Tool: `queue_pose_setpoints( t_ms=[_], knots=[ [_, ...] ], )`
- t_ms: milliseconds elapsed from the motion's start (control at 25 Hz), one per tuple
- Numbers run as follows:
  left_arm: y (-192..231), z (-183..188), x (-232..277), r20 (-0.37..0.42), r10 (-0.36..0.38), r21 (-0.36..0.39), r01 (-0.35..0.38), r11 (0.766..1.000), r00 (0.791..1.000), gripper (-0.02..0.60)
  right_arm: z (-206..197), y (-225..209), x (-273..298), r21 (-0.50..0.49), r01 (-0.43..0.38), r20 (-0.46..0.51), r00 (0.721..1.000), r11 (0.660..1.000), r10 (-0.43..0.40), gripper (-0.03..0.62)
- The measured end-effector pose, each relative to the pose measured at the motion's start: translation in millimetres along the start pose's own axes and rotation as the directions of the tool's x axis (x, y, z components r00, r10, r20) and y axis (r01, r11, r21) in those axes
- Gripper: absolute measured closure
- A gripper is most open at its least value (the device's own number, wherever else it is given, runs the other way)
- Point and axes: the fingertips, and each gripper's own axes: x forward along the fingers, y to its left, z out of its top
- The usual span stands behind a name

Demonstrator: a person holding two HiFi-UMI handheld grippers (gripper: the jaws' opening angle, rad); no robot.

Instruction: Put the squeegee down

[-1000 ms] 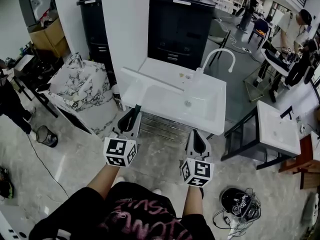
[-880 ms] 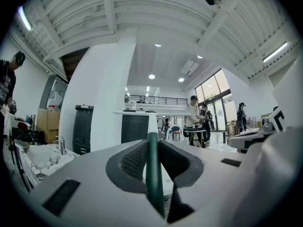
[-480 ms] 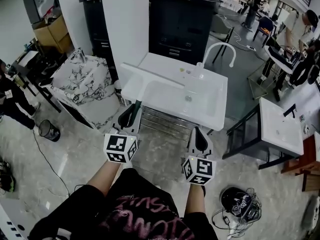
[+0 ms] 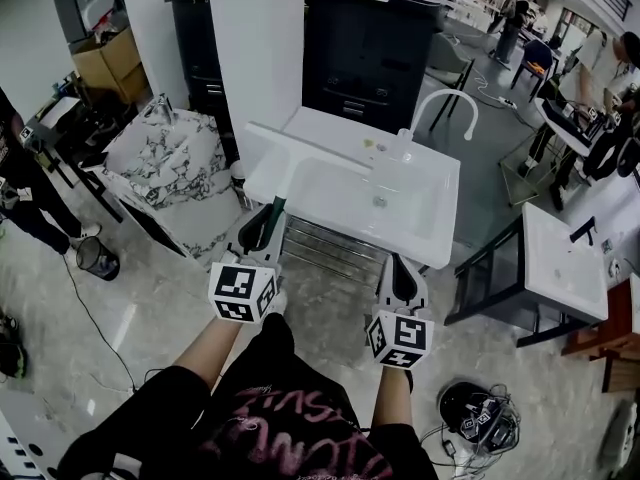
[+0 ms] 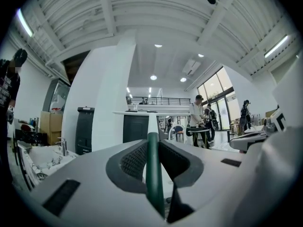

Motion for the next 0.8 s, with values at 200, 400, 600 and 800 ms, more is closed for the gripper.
queue_pose_setpoints(
  t_ms=[200,400,600,800],
  knots=[
    [5,-1,18,0.003,-0.005,0.0,0.005,1.0,1.0,0.495,5,-8,18,-0.001,0.01,0.007,1.0,1.0,-0.01,0.573],
    [15,-8,40,-0.005,-0.004,-0.012,0.004,1.0,1.0,0.495,3,-14,41,-0.006,0.017,-0.007,1.0,1.0,-0.017,0.574],
    [25,-21,67,-0.028,-0.008,-0.011,0.008,1.0,1.0,0.495,-1,-20,70,-0.012,0.026,-0.02,0.999,1.0,-0.026,0.573],
    [41,-31,99,-0.053,-0.012,-0.035,0.011,0.999,0.999,0.495,-3,-24,105,-0.005,0.032,-0.033,0.999,0.999,-0.033,0.572]
  ],
)
